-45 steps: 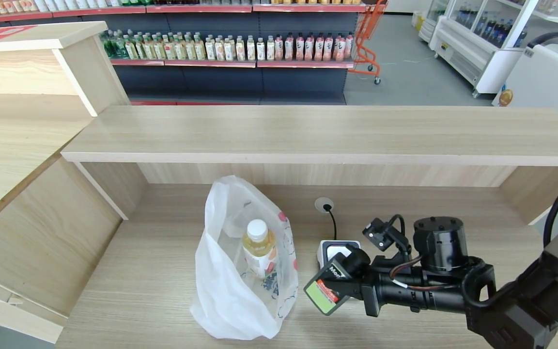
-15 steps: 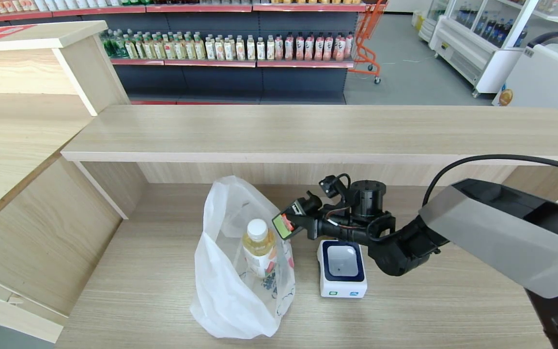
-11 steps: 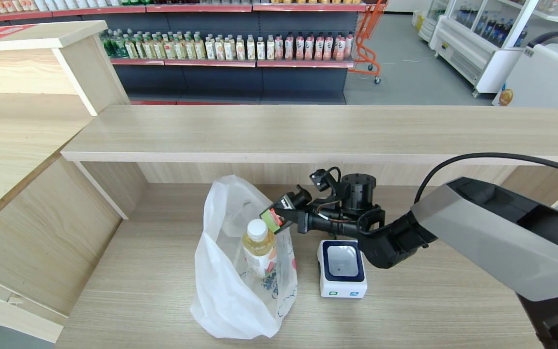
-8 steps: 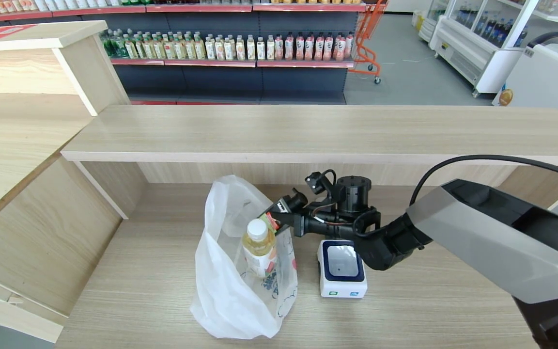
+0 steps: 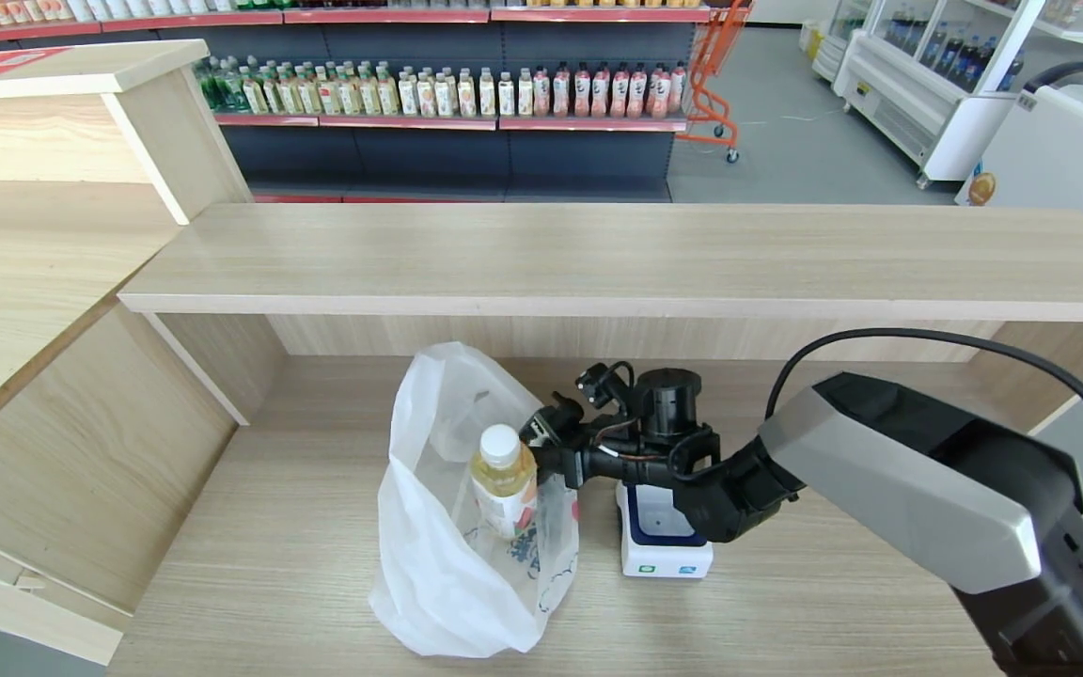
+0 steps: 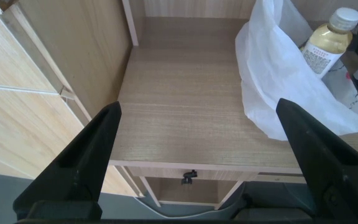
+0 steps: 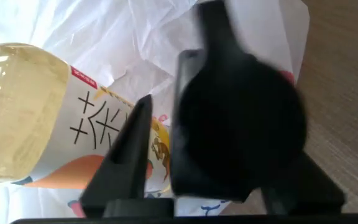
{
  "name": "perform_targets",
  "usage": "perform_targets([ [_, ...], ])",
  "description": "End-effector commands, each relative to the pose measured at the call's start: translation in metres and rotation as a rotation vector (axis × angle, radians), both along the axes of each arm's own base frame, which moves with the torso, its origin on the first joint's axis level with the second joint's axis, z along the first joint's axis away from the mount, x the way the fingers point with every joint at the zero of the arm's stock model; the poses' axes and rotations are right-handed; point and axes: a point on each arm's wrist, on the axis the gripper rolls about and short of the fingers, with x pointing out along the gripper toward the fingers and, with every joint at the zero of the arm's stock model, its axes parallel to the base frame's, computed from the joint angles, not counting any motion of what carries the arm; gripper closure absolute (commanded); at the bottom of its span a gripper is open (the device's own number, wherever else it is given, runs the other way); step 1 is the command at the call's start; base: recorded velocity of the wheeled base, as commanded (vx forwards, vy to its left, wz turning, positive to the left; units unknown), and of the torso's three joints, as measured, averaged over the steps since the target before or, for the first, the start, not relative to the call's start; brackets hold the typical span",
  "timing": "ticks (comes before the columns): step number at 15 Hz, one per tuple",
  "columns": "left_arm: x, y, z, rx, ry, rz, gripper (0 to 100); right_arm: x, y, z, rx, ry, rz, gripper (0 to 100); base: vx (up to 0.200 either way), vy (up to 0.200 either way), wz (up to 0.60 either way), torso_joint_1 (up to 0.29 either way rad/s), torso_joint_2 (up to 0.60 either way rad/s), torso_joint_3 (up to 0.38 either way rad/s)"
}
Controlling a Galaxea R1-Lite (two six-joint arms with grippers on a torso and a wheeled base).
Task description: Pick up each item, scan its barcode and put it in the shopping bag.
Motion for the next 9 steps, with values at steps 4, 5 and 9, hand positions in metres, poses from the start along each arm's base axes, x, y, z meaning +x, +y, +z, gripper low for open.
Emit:
perform_targets([
  [4, 0.000, 0.000, 0.000, 0.000, 0.000, 0.000, 0, -0.003, 0.000, 0.028, 0.098, 0.069, -0.019, 0, 0.000, 0.000, 0.00, 0.000, 0.00, 0.000],
  [5, 0.000, 0.000, 0.000, 0.000, 0.000, 0.000, 0, -0.004, -0.001, 0.042, 0.148, 0.105, -0.028, 0, 0.000, 0.000, 0.00, 0.000, 0.00, 0.000],
  [9, 0.000, 0.000, 0.000, 0.000, 0.000, 0.000, 0, -0.014, -0.005, 0.076, 0.251, 0.184, -0.035, 0, 0.000, 0.000, 0.00, 0.000, 0.00, 0.000],
])
